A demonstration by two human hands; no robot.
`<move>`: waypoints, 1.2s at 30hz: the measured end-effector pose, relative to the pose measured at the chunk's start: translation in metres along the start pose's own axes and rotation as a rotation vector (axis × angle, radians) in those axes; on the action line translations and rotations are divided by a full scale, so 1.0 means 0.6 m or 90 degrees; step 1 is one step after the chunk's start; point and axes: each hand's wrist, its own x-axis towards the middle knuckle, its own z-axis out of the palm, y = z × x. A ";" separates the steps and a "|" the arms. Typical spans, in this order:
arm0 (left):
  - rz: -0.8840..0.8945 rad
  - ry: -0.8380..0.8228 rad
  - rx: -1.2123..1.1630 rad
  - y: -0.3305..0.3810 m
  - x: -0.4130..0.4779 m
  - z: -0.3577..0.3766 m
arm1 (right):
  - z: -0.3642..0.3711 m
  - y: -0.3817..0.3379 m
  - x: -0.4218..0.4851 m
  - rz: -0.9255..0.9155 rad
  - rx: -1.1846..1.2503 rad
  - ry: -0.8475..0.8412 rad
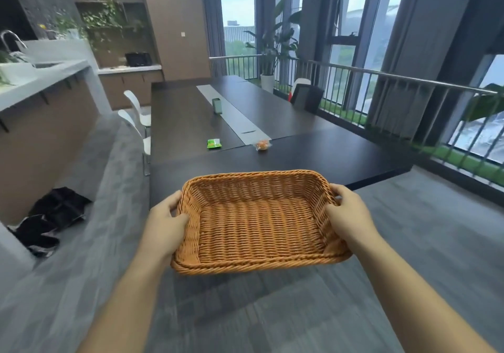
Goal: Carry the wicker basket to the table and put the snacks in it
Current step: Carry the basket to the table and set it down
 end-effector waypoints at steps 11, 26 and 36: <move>-0.058 0.099 -0.004 0.002 0.315 0.227 | 0.106 0.028 0.441 -0.031 0.015 -0.099; -0.192 0.192 0.033 -0.077 0.677 0.343 | 0.355 0.019 0.847 0.002 -0.034 -0.254; -0.277 0.192 0.074 -0.228 0.895 0.351 | 0.560 0.038 0.988 0.120 -0.097 -0.280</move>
